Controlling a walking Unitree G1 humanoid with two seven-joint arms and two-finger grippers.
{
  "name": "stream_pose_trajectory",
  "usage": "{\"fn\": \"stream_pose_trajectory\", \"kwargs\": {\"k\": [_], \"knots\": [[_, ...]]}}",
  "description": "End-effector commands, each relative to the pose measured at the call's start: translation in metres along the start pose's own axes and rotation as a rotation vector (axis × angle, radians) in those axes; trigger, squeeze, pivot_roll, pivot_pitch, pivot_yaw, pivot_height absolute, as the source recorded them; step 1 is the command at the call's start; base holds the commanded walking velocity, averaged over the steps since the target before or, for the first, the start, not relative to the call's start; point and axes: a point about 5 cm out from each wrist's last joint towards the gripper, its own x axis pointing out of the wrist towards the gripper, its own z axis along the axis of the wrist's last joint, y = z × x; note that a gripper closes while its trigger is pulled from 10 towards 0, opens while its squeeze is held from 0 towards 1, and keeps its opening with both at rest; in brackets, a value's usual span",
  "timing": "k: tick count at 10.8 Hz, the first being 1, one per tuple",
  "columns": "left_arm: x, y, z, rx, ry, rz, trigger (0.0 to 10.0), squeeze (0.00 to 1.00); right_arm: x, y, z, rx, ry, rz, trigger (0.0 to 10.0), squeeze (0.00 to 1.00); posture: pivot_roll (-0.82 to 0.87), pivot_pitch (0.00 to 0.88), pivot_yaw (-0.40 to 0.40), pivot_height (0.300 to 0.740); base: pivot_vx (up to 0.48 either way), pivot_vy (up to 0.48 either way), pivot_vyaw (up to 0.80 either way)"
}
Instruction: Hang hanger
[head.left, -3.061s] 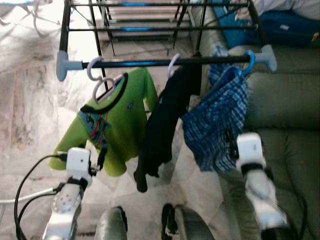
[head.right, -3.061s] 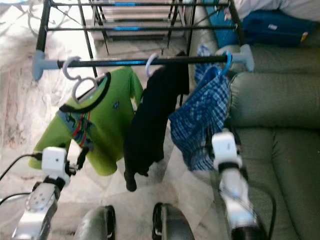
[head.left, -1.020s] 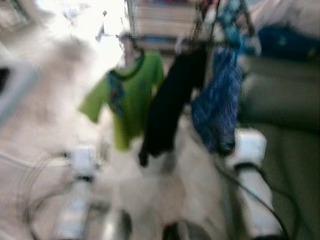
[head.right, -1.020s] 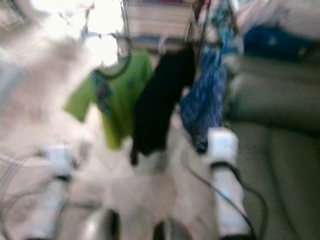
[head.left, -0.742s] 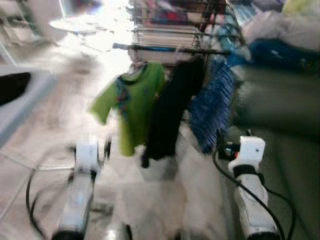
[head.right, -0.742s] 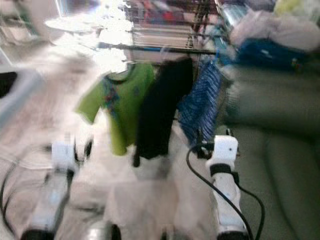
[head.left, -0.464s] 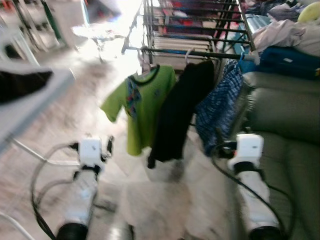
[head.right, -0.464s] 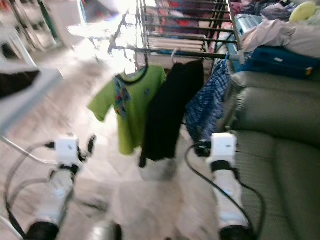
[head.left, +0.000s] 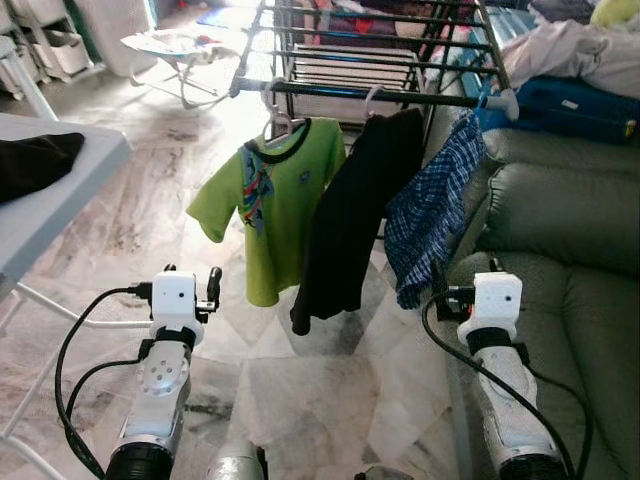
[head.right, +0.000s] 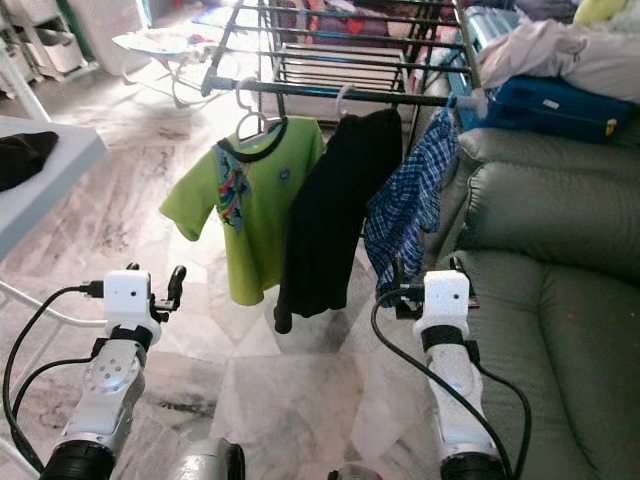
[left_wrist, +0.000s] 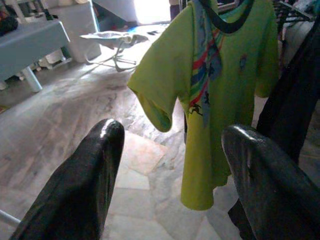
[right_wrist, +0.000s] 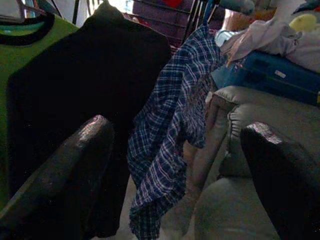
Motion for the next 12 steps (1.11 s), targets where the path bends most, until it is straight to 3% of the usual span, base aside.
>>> {"fn": "stream_pose_trajectory", "kwargs": {"k": [1,6,12], "knots": [[-0.002,0.004,-0.001,0.003,0.003,0.01,10.0,0.0,-0.002,-0.003,-0.004,-0.014,0.018,-0.001,10.0,0.0,0.01,0.068,-0.023,0.74,0.0,0.0,-0.8],[-0.009,0.004,-0.005,-0.006,0.024,-0.005,10.0,0.0,-0.006,-0.004,-0.006,-0.027,0.035,0.016,10.0,0.0,0.01,0.111,-0.03,0.74,0.0,0.0,-0.8],[-0.012,0.001,-0.006,-0.011,0.032,-0.028,10.0,0.0,-0.004,-0.003,-0.006,-0.047,0.04,0.028,10.0,0.0,0.01,0.121,-0.039,0.74,0.0,0.384,-0.8]]}}
